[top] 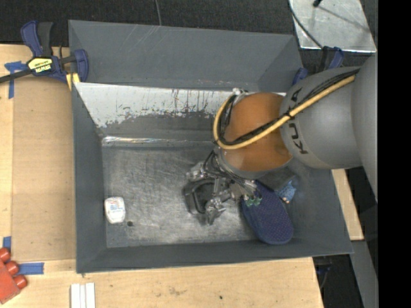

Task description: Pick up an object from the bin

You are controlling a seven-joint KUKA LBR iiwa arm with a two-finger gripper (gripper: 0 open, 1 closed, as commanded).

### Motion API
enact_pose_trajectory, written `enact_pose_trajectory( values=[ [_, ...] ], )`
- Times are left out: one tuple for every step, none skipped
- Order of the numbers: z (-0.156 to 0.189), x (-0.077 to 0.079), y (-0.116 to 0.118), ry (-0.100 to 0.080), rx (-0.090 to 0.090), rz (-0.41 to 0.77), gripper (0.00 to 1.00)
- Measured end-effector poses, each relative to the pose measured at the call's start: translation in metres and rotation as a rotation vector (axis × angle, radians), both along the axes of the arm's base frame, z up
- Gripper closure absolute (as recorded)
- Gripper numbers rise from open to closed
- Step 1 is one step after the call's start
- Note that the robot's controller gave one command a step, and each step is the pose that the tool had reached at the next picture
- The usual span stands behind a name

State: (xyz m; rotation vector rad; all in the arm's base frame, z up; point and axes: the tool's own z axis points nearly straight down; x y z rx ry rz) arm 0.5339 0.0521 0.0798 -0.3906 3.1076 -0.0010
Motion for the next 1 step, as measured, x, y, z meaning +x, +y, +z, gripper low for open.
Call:
enact_pose_trajectory(
  values=[
    [0.1675,-0.0036,-0.0300,0.006,-0.002,0.222,1.00]
  ],
)
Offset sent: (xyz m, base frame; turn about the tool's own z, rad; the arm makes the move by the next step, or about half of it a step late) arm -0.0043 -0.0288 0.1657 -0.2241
